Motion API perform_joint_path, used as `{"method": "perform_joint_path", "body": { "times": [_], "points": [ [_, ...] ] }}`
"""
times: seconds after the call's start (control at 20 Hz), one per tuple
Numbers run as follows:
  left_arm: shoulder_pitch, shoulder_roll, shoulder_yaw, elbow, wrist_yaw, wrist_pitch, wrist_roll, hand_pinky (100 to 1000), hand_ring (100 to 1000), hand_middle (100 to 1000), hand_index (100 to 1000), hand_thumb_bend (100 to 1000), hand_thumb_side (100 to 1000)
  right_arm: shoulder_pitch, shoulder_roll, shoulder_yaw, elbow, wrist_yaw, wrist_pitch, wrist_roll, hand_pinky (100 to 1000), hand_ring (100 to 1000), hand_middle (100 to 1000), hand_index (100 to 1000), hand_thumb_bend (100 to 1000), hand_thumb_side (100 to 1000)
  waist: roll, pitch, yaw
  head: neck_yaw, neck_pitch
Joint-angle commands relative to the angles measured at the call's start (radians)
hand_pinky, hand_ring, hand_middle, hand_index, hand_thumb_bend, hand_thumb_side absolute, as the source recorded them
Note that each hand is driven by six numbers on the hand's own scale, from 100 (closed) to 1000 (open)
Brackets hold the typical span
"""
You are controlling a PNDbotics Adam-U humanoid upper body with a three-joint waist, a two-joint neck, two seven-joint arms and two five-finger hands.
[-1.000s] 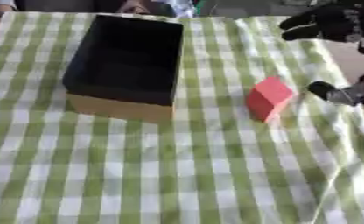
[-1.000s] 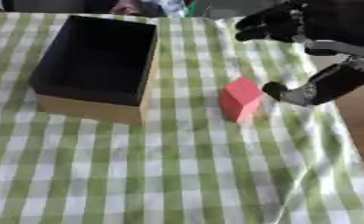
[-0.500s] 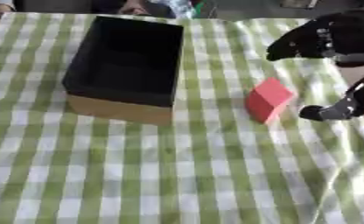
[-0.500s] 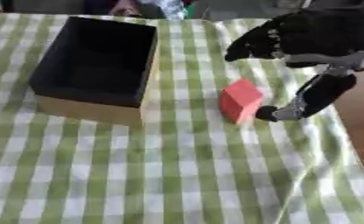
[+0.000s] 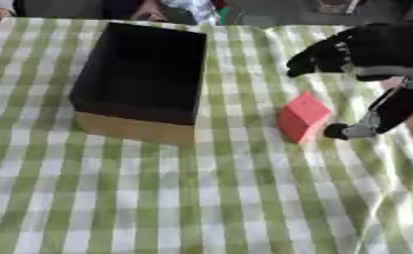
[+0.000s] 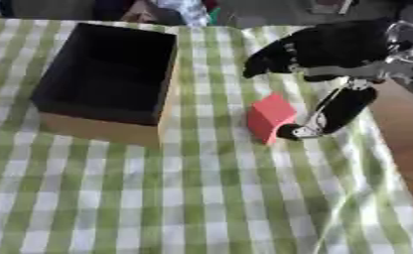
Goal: Pick up objects on the table and place them in the box.
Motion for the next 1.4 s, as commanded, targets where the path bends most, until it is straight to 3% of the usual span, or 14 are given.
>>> {"method": "perform_joint_path", "body": {
  "times": [0.05, 0.45, 1.05, 1.4],
  "points": [
    [-0.012, 0.014, -0.001, -0.018, 0.001, 0.0, -0.007, 820, 528, 650, 764, 199, 773, -0.028, -0.004, 0.003, 0.046, -0.003, -0.01, 0.018, 875, 956, 971, 1000, 373, 638, -0.015, 0.0, 0.002, -0.006, -0.012],
    [-0.014, 0.009, -0.003, -0.018, -0.002, 0.002, -0.014, 821, 528, 651, 761, 195, 775, -0.066, 0.036, 0.014, 0.168, 0.029, -0.027, 0.046, 875, 957, 972, 1000, 371, 622, -0.017, 0.014, 0.012, -0.013, -0.019],
    [-0.016, 0.004, -0.005, -0.018, -0.006, 0.002, -0.022, 823, 527, 652, 761, 187, 777, -0.076, 0.062, 0.032, 0.238, 0.08, -0.061, 0.094, 874, 959, 984, 1000, 376, 570, -0.015, 0.025, 0.02, -0.017, -0.025],
    [-0.02, 0.0, -0.008, -0.018, -0.005, 0.006, -0.032, 825, 527, 652, 761, 185, 780, -0.098, 0.084, 0.029, 0.273, 0.138, -0.052, 0.04, 856, 945, 960, 1000, 381, 582, -0.017, 0.031, 0.024, -0.022, -0.032]
  ]
}}
